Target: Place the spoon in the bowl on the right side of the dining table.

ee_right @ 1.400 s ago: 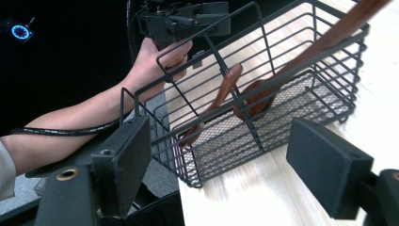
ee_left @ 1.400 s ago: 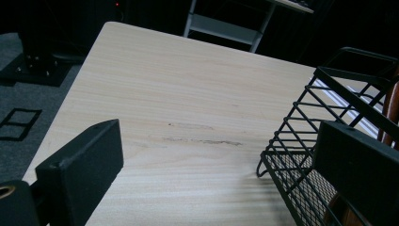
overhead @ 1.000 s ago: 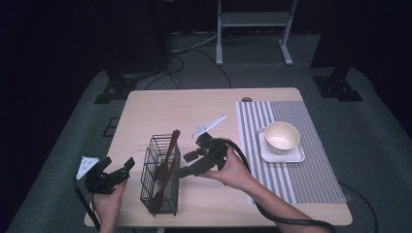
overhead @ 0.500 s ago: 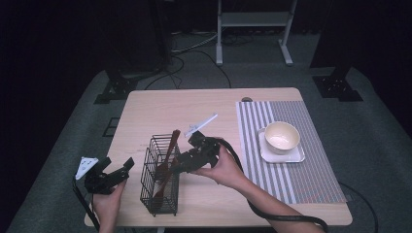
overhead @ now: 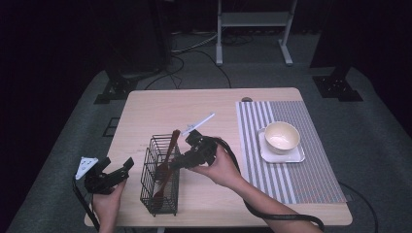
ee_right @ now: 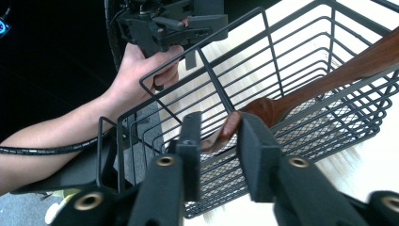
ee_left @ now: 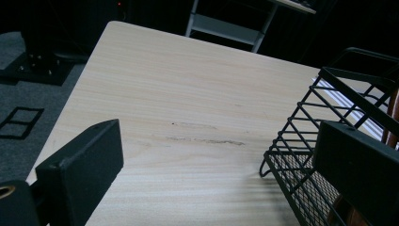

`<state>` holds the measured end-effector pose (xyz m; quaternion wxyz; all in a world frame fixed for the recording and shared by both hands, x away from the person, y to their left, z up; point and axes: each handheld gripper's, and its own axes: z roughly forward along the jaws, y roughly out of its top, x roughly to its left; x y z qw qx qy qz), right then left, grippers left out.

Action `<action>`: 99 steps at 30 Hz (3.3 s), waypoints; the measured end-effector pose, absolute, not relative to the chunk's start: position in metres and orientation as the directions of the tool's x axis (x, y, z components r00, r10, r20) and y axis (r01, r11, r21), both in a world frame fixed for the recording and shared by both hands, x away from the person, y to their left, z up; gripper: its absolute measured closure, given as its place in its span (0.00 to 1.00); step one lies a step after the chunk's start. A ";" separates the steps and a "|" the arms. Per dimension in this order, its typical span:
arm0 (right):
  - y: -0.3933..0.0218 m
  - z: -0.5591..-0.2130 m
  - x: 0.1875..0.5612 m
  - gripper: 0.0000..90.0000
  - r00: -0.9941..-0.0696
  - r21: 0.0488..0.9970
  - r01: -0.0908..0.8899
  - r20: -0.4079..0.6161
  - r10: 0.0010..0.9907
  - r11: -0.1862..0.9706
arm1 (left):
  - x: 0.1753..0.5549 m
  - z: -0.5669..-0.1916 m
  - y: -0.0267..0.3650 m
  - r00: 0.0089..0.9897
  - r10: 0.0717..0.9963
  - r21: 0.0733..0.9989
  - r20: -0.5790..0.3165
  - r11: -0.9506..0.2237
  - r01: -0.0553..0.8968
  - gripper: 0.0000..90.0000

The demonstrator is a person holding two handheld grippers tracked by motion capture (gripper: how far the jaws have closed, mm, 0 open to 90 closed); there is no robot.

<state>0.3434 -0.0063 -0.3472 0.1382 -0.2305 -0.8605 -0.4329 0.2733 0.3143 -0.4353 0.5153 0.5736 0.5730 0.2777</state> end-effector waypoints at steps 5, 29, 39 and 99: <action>-0.007 -0.348 0.345 0.89 -0.849 0.677 0.527 0.449 0.279 0.514 | 0.273 -0.435 0.314 0.191 0.945 0.911 -0.266 0.181 0.370 0.02; -0.021 -0.332 0.343 0.93 -0.838 0.692 0.544 0.475 0.267 0.475 | 0.272 -0.434 0.314 0.185 0.949 0.913 -0.256 0.174 0.370 0.02; -0.031 -0.322 0.346 0.93 -0.826 0.701 0.563 0.494 0.272 0.437 | 0.272 -0.434 0.314 0.187 0.950 0.914 -0.251 0.169 0.369 0.02; -0.094 -0.292 0.357 0.93 -0.762 0.706 0.647 0.593 0.261 0.288 | 0.273 -0.435 0.314 0.184 0.953 0.916 -0.239 0.159 0.369 0.02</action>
